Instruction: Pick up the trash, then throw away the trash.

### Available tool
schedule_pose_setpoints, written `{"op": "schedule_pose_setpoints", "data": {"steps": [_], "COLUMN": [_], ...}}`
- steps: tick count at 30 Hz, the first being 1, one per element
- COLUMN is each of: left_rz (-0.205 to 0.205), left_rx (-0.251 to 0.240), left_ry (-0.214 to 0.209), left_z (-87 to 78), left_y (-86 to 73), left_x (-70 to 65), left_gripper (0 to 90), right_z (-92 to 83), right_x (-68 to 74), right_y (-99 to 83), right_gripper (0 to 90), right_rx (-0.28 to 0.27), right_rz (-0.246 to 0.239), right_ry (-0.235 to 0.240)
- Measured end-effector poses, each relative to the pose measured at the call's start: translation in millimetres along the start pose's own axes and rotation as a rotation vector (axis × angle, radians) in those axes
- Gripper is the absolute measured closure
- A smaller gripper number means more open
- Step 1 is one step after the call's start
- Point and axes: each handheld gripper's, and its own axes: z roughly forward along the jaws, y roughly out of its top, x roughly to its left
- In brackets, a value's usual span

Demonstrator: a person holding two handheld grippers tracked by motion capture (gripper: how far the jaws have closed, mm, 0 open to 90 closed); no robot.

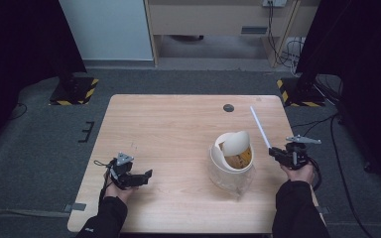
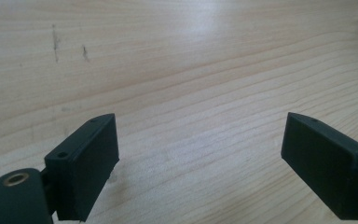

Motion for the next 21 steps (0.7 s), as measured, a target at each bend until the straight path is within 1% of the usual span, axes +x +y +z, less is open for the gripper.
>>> {"op": "schedule_pose_setpoints", "data": {"steps": [1, 2, 3, 4, 5, 6, 7, 8, 9, 10, 11, 12, 13, 14, 15, 16, 17, 18, 19, 20, 21], "left_rz": [-0.001, -0.001, -0.011, -0.016, -0.016, -0.020, -0.020, -0.027, -0.030, -0.030, -0.030, -0.029, -0.030, -0.030, -0.035, -0.035, -0.034, -0.034, -0.036, -0.034, -0.037], "left_rx": [-0.009, -0.009, -0.036, -0.051, -0.051, -0.077, -0.077, -0.115, -0.135, -0.135, -0.154, -0.171, -0.201, -0.201, -0.229, -0.229, -0.253, -0.253, -0.266, -0.294, -0.308], "left_ry": [0.000, 0.000, -0.004, -0.008, -0.008, -0.012, -0.012, -0.019, -0.022, -0.022, -0.023, -0.025, -0.031, -0.031, -0.036, -0.036, -0.040, -0.040, -0.042, -0.043, -0.044], "left_z": [-1.3, -1.3, -4.9, -6.9, -6.9, -11.3, -11.3, -16.4, -19.0, -19.0, -21.6, -24.1, -28.7, -28.7, -33.1, -33.1, -38.0, -38.0, -40.7, -46.3, -49.0], "left_y": [1.2, 1.2, 3.5, 4.6, 4.6, 7.2, 7.2, 10.6, 12.5, 12.5, 14.5, 16.4, 19.6, 19.6, 22.1, 22.1, 24.5, 24.5, 25.9, 28.7, 30.2], "left_x": [-0.5, -0.5, -1.1, -1.4, -1.4, -2.1, -2.1, -3.1, -3.8, -3.8, -4.3, -4.7, -5.5, -5.5, -6.3, -6.3, -6.7, -6.7, -7.1, -7.9, -8.4], "left_gripper": [10.8, 10.8, 10.8, 11.0, 11.2, 11.4, 11.4, 11.5, 11.6, 11.6, 11.6, 11.6, 11.6, 11.5, 11.5, 11.6, 11.5, 11.5, 11.5, 11.7, 11.8], "right_z": [-1.7, -1.7, -5.9, -8.5, -8.5, -14.3, -17.6, -21.1, -24.7, -28.0, -31.2, -31.2, -37.0, -37.0, -42.7, -42.7, -47.8, -47.8, -50.6, -55.3, -57.6], "right_x": [0.8, 0.8, 2.9, 4.5, 4.5, 7.3, 8.5, 9.9, 11.3, 12.4, 13.4, 13.4, 15.2, 15.2, 16.3, 16.3, 17.0, 17.0, 17.0, 17.5, 18.3], "right_y": [1.4, 1.4, 4.7, 6.7, 6.7, 10.9, 13.1, 15.2, 17.2, 19.2, 21.2, 21.2, 24.6, 24.6, 27.1, 27.1, 29.5, 29.5, 30.5, 32.7, 33.7], "right_gripper": [78.8, 78.8, 78.8, 78.8, 78.8, 78.8, 78.8, 78.8, 78.8, 78.8, 78.8, 78.8, 78.8, 78.8, 78.8, 78.8, 78.8, 78.8, 78.8, 78.8, 78.8], "right_rx": [-0.018, -0.018, -0.058, -0.078, -0.078, -0.120, -0.144, -0.165, -0.186, -0.208, -0.224, -0.224, -0.256, -0.256, -0.280, -0.280, -0.305, -0.305, -0.317, -0.337, -0.347], "right_rz": [0.004, 0.004, 0.010, 0.014, 0.014, 0.011, 0.009, 0.005, 0.000, -0.004, -0.005, -0.005, -0.010, -0.010, -0.017, -0.017, -0.017, -0.017, -0.020, -0.021, -0.025], "right_ry": [0.006, 0.006, 0.024, 0.031, 0.031, 0.046, 0.054, 0.059, 0.063, 0.067, 0.074, 0.074, 0.080, 0.080, 0.091, 0.091, 0.098, 0.098, 0.102, 0.113, 0.118]}}
